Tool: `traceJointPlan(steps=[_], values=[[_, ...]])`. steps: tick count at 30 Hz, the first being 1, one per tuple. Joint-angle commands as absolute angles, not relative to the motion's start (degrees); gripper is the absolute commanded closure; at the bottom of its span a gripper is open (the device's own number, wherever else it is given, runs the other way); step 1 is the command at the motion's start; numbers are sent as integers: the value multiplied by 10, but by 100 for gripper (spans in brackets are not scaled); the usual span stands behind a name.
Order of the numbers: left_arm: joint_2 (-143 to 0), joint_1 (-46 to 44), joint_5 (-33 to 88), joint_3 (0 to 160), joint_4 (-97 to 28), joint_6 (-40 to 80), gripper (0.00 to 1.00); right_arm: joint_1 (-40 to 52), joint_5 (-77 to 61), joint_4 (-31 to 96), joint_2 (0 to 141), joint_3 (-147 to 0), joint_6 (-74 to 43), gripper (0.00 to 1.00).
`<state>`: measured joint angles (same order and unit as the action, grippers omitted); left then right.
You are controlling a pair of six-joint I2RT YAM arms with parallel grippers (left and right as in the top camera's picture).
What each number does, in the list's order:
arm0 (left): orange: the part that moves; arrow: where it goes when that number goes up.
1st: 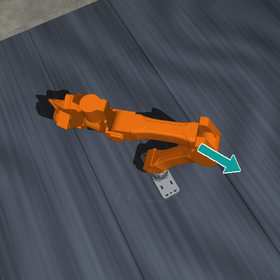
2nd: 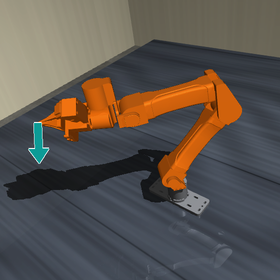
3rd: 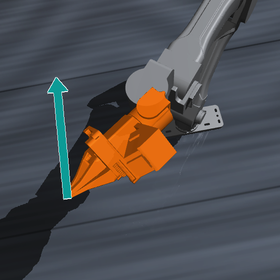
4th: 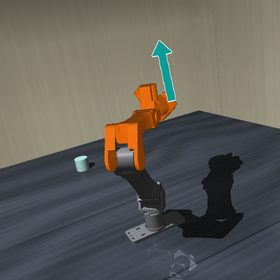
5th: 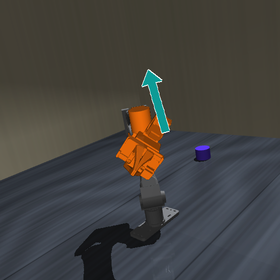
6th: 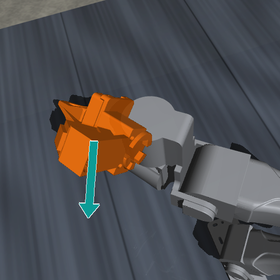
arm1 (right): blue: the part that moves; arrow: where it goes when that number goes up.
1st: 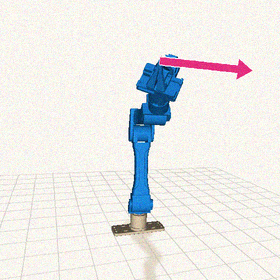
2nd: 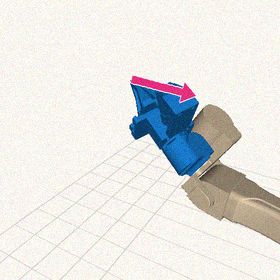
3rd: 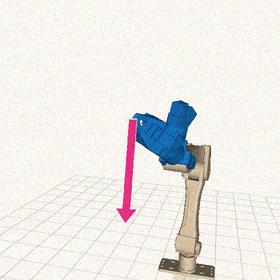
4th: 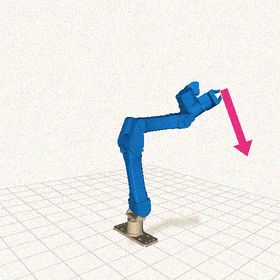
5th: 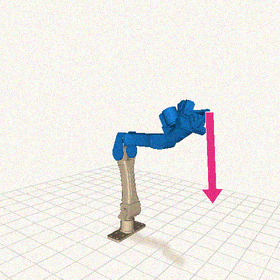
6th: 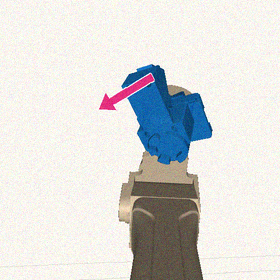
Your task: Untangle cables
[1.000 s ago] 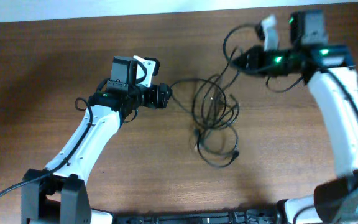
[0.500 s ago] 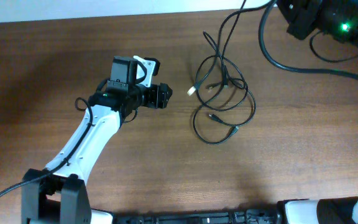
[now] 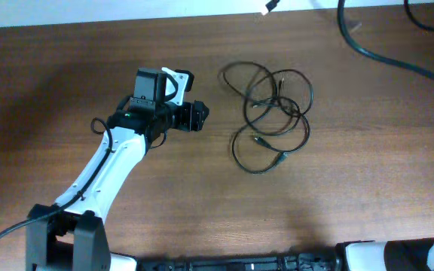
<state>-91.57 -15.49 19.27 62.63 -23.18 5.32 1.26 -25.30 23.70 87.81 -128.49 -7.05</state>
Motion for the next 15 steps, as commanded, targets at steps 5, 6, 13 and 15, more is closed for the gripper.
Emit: traceJointPlan(steps=[5, 6, 13, 15], values=[[-904, -157, 197, 629, -232, 42, 22, 11, 9, 431, 878, -1294, -60, 96], [-904, -157, 197, 629, -232, 42, 23, 11, 39, 480, 881, -1294, -60, 96], [-904, -157, 197, 629, -232, 42, 23, -4, 270, 692, 937, -1274, -60, 96], [-904, -157, 197, 629, -232, 42, 23, -34, 292, 719, 965, -1273, -60, 96]])
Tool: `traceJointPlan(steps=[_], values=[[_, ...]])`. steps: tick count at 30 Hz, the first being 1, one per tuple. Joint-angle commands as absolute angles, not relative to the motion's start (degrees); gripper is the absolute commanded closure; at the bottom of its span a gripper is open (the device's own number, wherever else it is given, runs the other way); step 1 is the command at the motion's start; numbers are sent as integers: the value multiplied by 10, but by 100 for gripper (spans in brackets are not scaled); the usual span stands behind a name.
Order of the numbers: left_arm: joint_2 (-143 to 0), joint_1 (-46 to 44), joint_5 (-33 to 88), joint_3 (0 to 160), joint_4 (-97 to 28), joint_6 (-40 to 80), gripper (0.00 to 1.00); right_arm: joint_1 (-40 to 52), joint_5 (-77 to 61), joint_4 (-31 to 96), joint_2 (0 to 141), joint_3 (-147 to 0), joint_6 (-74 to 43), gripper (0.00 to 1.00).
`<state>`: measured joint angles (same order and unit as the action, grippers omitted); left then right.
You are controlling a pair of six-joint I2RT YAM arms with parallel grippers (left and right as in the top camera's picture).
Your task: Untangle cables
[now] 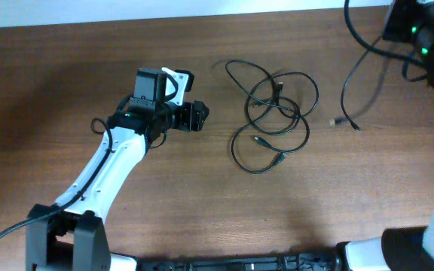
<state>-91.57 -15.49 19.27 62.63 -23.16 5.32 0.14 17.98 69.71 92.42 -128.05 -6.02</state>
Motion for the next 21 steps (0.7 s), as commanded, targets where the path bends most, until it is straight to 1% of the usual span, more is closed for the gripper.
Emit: traceJointPlan(steps=[1, 4, 8, 10, 14, 15, 16, 17, 18, 19, 21], values=[[-904, -157, 197, 629, -232, 42, 23, -52, 291, 725, 976, -1273, -60, 96], [-904, -157, 197, 629, -233, 42, 23, -109, 290, 731, 1008, -1273, -78, 96], [-904, -157, 197, 629, -233, 42, 23, -225, 278, 734, 1045, -1273, -102, 96], [-904, -157, 197, 629, -233, 42, 23, -270, 208, 737, 1055, -1273, -105, 96], [-904, -157, 197, 629, -233, 42, 23, -328, 59, 749, 1075, -1273, -105, 96], [-904, -157, 197, 629, -233, 42, 23, -340, 36, 758, 1082, -1273, -106, 80], [-904, -157, 197, 629, -233, 42, 23, -349, 2, 769, 1090, -1273, -105, 50], [-904, -157, 197, 629, -233, 42, 23, -354, -42, 780, 1096, -1273, -105, 35], [-904, -157, 197, 629, -233, 42, 23, -354, -73, 785, 1099, -1273, -105, 26], [-904, -157, 197, 629, -233, 42, 23, -354, -100, 790, 1100, -1273, -104, 19], [-904, -157, 197, 629, -233, 42, 23, -346, -152, 796, 1101, -1273, -81, 14]])
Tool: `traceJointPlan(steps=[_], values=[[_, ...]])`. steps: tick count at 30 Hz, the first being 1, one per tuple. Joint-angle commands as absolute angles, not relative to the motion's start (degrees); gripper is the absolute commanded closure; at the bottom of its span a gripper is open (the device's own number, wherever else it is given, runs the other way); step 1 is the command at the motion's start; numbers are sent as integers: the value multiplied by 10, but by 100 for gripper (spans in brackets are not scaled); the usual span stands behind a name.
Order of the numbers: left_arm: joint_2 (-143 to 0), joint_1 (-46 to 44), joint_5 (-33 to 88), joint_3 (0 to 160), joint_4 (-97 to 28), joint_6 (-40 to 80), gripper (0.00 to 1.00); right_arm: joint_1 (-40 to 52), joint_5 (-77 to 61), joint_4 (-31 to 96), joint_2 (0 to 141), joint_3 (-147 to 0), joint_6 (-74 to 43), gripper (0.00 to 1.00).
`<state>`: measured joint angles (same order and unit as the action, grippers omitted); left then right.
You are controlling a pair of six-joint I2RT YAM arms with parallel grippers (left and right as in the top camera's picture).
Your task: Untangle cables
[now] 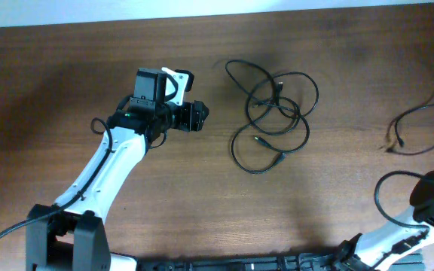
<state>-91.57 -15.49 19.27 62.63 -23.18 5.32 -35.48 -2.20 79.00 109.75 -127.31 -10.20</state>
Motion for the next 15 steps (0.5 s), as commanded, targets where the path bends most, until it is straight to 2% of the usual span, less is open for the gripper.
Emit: traceJointPlan(steps=[1, 6, 15], values=[[-904, -157, 197, 629, -233, 42, 23, -341, -159, 799, 1101, -1273, -77, 12], [-904, -157, 197, 629, -233, 42, 23, -304, -138, 846, 1101, -1273, -43, 11], [-904, -157, 197, 629, -233, 42, 23, -300, -102, 935, 1101, -1273, -43, 11]])
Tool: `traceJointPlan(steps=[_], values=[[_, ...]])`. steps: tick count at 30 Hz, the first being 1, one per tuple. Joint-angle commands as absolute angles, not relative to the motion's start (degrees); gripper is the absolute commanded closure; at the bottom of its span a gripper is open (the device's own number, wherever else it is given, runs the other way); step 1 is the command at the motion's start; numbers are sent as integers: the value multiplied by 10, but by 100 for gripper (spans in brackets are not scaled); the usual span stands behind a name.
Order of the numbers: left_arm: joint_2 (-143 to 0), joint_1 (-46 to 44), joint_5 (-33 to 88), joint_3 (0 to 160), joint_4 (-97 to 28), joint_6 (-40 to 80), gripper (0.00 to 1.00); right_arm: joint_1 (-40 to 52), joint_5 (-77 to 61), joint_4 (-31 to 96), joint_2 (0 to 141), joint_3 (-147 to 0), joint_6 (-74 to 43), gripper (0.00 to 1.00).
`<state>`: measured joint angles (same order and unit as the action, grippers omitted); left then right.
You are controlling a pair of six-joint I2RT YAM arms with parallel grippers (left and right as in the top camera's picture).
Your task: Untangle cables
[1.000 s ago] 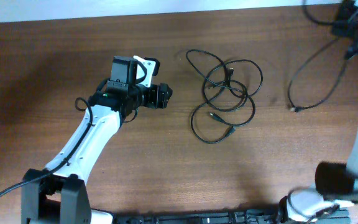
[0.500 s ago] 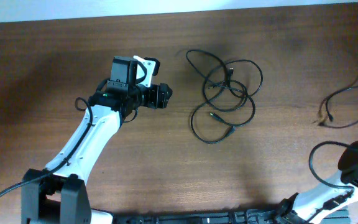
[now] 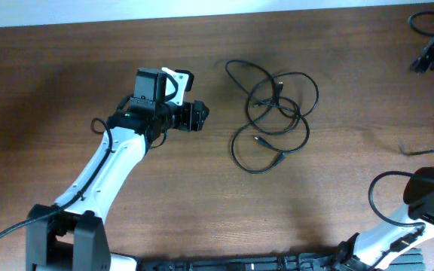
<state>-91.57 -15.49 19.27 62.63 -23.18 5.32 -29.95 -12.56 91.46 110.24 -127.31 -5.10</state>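
A tangle of thin black cables (image 3: 271, 113) lies in loops on the brown table, right of centre. My left gripper (image 3: 200, 117) points at it from the left, a short gap away, with its jaws together and nothing in them. At the far right edge, only part of my right gripper (image 3: 431, 57) shows. A separate black cable runs from it, looping at the top right corner. That cable's free end (image 3: 403, 149) rests on the table, well clear of the tangle.
The right arm's base (image 3: 431, 197) and its own wiring (image 3: 379, 197) sit at the bottom right. My left arm (image 3: 104, 169) stretches from the bottom left. The table's far edge (image 3: 202, 19) runs along the top.
The separate cable has shifted right, and its free end lies a little further right. My right gripper now shows at the top right edge. The tangle and left arm are unchanged.
A thick-looking cable first hung near the camera at the top right. Then my right arm held it high with its end dangling right of the tangle. Later it lay curved at the far right, and now it sits further right, apart from the tangle.
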Motion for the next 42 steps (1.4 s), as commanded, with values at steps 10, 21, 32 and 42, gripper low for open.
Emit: traceJointPlan(steps=[10, 21, 32, 42], values=[[-904, -157, 197, 629, -233, 42, 23, -287, -101, 973, 1071, -1227, -43, 12], [-904, -157, 197, 629, -233, 42, 23, -107, -117, 896, 988, -955, -17, 1], [-904, -156, -67, 629, -308, 75, 18, -18, -53, 364, 989, -726, -19, 14], [-904, -156, -110, 629, -321, 116, 9, -10, -88, 279, 1073, -681, -118, 39]])
